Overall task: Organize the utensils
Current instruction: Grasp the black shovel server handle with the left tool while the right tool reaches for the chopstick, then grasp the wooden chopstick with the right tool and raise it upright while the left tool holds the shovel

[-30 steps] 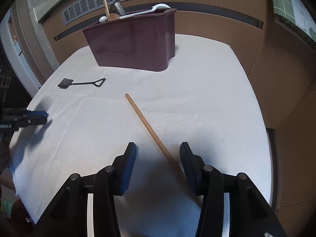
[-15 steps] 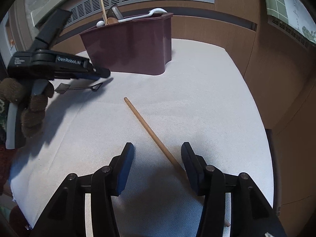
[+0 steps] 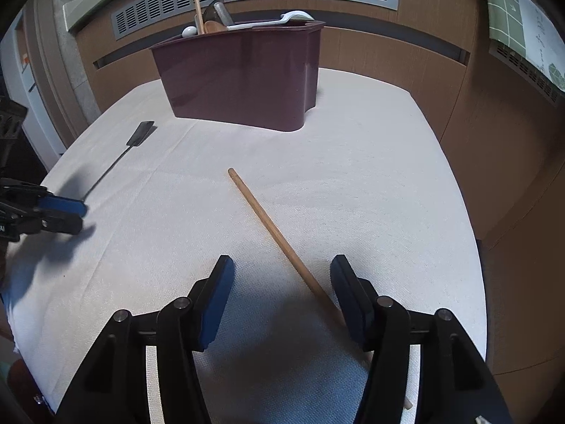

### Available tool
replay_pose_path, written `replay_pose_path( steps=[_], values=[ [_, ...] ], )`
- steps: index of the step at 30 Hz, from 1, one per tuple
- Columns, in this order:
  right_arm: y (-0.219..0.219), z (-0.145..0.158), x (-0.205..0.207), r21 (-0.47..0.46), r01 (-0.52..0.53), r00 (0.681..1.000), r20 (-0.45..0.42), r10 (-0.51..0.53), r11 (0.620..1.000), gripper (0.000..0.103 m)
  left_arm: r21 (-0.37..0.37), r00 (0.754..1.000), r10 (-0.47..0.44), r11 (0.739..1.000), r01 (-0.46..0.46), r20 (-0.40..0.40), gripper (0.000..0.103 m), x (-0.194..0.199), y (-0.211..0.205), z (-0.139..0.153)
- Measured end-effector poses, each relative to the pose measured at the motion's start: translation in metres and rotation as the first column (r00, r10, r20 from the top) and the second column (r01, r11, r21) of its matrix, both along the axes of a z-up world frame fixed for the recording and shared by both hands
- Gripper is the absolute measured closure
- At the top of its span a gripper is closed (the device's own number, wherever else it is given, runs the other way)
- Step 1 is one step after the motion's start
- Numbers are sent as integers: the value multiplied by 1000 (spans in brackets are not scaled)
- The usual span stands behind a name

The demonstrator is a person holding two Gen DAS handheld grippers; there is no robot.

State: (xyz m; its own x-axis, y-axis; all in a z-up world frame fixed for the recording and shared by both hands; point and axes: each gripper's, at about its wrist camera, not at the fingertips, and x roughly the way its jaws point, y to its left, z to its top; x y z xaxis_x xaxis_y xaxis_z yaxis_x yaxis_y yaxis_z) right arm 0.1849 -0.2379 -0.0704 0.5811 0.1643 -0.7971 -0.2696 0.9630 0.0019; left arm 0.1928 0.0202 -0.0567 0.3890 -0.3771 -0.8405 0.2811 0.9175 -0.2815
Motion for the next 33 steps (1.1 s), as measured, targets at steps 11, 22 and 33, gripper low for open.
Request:
replay_pose_path(
  steps=[11, 22, 33],
  values=[
    [10, -3, 7, 13, -65, 995, -73, 66, 998, 19, 171, 989, 76, 980, -97, 125, 60, 84, -18, -5],
    [9, 0, 4, -36, -128, 991, -44, 127, 991, 45, 221, 993, 41, 973, -64, 107, 60, 117, -38, -7],
    [20, 8, 37, -106, -239, 969, -83, 231, 965, 98, 203, 993, 2, 979, -26, 115, 59, 117, -23, -10]
  ],
)
